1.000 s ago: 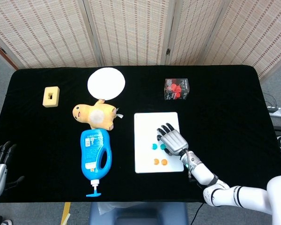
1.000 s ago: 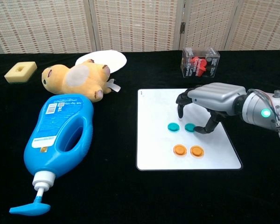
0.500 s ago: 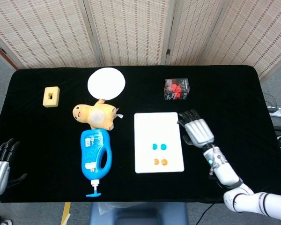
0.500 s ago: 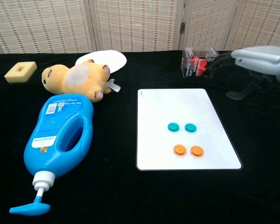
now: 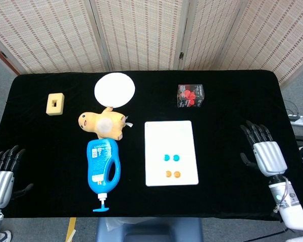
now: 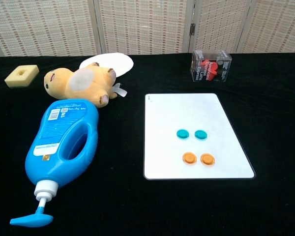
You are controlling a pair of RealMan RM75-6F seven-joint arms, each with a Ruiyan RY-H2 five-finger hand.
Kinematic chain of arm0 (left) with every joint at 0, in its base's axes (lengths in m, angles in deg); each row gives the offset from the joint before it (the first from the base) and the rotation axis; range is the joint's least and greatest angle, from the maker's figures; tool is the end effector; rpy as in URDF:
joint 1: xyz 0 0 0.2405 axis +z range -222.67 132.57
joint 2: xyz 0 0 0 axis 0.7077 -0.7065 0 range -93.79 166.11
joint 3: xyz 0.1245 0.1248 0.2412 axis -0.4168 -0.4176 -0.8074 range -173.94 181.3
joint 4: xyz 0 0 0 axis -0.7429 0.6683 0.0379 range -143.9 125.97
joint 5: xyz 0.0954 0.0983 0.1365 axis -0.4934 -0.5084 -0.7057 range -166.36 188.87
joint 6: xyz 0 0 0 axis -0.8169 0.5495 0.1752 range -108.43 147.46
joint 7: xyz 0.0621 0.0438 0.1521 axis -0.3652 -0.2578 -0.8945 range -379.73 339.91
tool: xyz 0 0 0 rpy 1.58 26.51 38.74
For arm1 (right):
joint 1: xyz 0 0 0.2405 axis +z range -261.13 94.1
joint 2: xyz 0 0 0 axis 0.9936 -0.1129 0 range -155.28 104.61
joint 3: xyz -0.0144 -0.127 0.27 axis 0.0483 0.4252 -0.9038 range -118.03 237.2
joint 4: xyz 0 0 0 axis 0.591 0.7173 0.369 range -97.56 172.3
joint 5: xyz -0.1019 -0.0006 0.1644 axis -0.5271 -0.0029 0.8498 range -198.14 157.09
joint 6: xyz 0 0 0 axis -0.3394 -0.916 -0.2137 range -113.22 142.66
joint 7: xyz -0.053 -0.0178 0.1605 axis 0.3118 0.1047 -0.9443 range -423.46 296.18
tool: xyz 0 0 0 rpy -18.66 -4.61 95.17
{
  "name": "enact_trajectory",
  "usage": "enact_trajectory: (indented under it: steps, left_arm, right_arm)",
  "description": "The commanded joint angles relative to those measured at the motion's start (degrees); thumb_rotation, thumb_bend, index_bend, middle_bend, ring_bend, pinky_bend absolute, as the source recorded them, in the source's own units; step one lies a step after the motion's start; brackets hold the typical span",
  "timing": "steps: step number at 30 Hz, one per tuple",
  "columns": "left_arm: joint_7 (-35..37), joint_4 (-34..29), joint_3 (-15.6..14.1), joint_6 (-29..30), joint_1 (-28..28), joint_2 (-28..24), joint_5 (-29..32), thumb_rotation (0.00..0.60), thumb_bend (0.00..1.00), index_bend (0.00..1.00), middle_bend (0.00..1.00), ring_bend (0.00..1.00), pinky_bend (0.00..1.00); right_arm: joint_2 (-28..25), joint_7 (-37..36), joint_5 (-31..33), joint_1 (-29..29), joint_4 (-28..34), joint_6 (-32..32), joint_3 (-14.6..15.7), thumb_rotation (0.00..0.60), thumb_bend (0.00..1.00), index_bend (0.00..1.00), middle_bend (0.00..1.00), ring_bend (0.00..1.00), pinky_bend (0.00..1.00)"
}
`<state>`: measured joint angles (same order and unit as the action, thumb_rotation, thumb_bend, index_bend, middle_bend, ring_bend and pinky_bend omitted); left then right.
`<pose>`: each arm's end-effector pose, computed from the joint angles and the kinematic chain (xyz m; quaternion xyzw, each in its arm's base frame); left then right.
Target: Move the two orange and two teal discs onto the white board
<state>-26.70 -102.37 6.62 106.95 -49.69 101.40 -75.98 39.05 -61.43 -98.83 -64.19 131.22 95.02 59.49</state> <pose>-0.3327 0.2074 0.1895 -0.6065 -0.3478 -0.3809 0.6051 -0.3070 -0.2820 0.1762 0.6319 -0.3757 0.3956 0.5504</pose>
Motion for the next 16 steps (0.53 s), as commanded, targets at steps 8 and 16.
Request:
enact_trajectory:
  steps: [8,16]
  left_arm:
    - [-0.62,-1.15,-0.34,1.04,0.48,0.18,-0.78,0.6,0.09,0.0,0.0,0.0,0.0]
    - [-1.98,-0.91,-0.31,0.21,0.06,0.6,-0.43,0.6,0.09,0.0,0.0,0.0,0.0]
  right_arm:
    - [-1.48,-6.65,-6.86,-9.74,-1.78,10.62,2.77,0.6,0.43,0.0,0.0,0.0,0.0]
    - [-1.6,-5.57,-7.85,-10.83,-1.06,8.93,2.7,0.6,0.43,0.0,0.0,0.0,0.0]
